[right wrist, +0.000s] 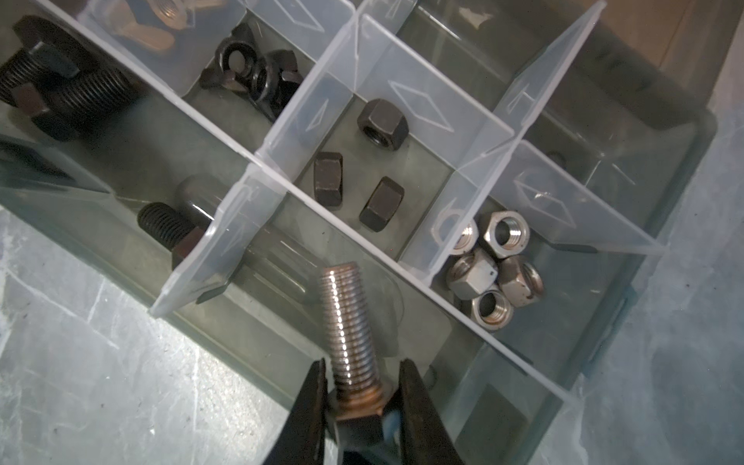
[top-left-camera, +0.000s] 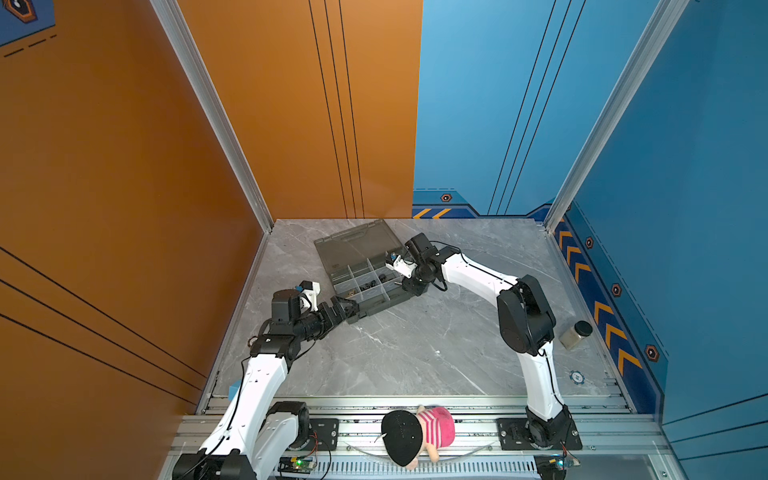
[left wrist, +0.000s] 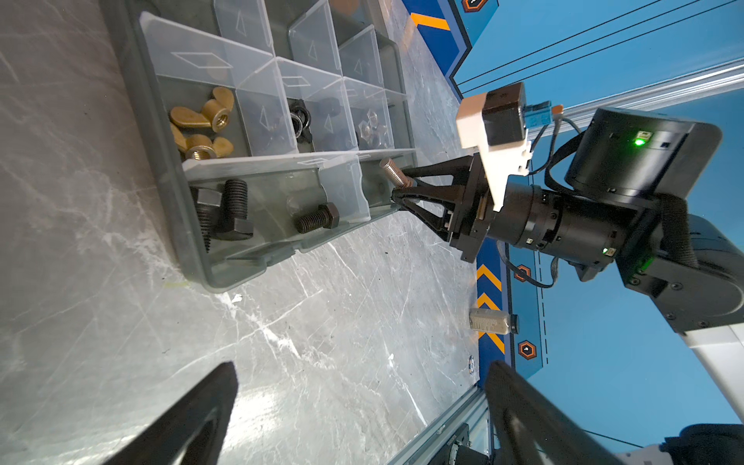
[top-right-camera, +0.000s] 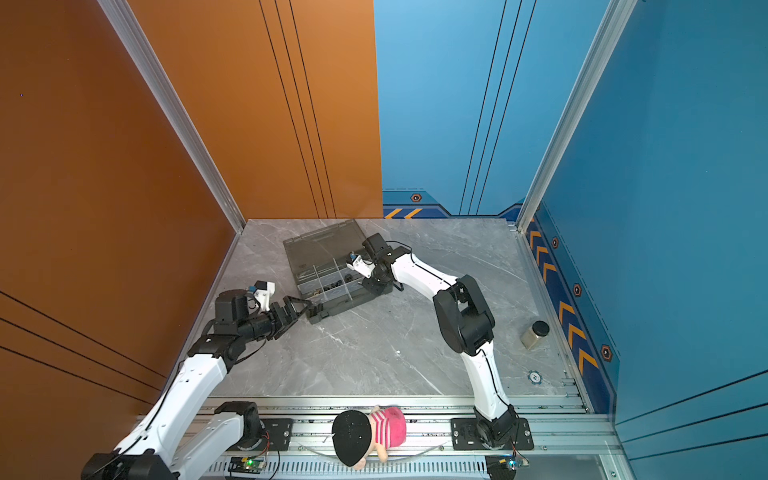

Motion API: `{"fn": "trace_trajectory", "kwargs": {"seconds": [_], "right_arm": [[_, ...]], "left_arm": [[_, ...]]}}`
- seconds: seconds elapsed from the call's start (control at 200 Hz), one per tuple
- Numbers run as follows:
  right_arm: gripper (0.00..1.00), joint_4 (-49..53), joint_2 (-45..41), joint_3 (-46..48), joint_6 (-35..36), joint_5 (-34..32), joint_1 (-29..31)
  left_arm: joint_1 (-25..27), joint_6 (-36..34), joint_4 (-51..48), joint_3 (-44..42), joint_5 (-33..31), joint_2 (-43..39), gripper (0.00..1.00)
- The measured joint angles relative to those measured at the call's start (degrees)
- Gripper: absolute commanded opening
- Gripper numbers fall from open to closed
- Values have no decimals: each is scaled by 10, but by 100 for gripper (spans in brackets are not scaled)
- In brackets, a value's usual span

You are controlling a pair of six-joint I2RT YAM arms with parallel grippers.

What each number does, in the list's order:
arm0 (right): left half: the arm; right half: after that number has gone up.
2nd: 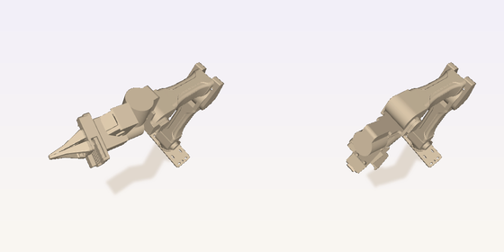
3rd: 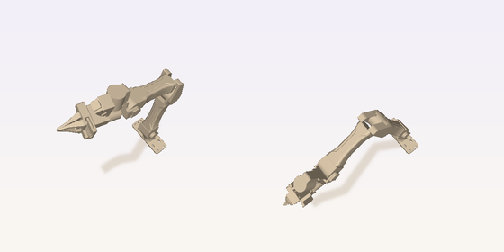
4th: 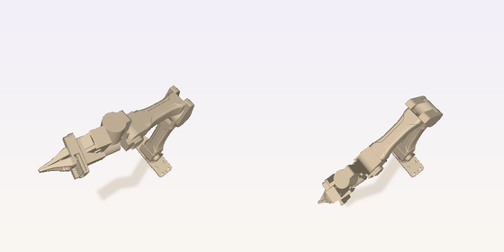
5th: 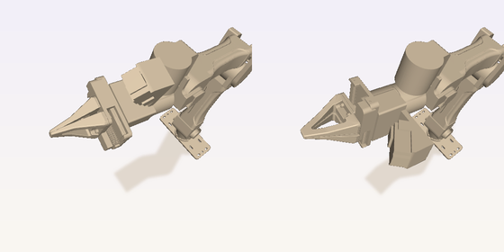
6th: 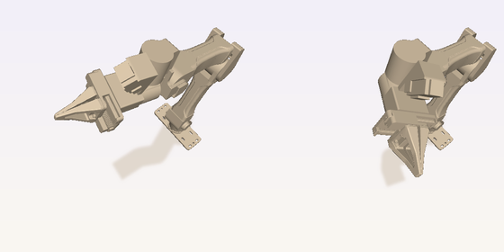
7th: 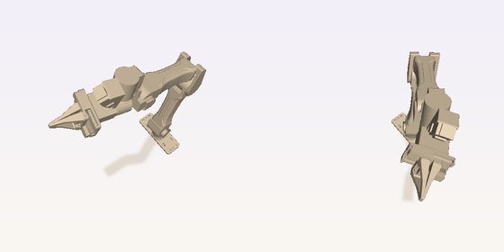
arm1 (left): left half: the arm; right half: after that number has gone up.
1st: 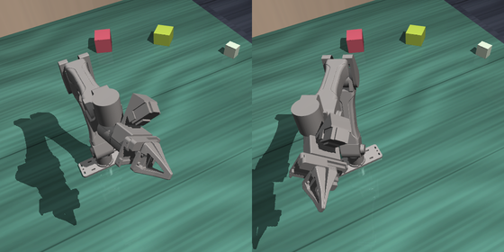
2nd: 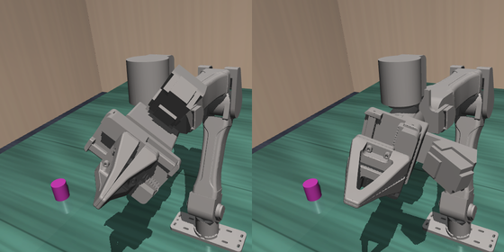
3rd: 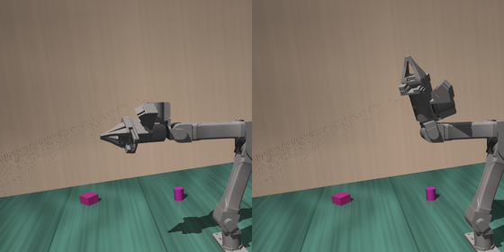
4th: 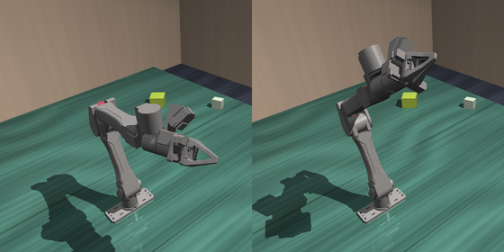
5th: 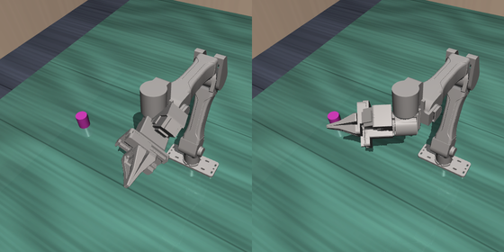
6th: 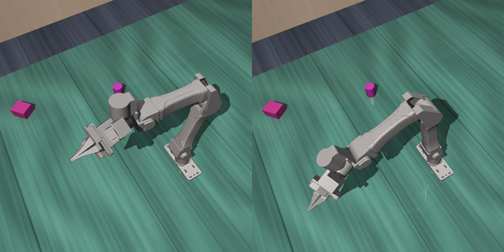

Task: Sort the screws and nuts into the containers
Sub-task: 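Open the right gripper to drop the silver bolt into the compartment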

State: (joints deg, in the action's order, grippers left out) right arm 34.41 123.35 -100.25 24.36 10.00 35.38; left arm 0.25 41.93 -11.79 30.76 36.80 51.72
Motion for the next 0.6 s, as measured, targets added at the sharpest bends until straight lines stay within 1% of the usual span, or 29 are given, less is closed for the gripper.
{"fn": "trace_trajectory", "kwargs": {"seconds": [0.185, 0.405, 0.596], "right_arm": [[25, 0, 1, 0, 0, -8, 0], [30, 0, 1, -7, -5, -13, 0], [37, 0, 1, -7, -11, -14, 0]], "left_arm": [[0, 0, 0, 0, 3, -1, 98], [-3, 0, 0, 0, 4, -1, 98], [-3, 0, 0, 0, 4, -2, 98]]}}
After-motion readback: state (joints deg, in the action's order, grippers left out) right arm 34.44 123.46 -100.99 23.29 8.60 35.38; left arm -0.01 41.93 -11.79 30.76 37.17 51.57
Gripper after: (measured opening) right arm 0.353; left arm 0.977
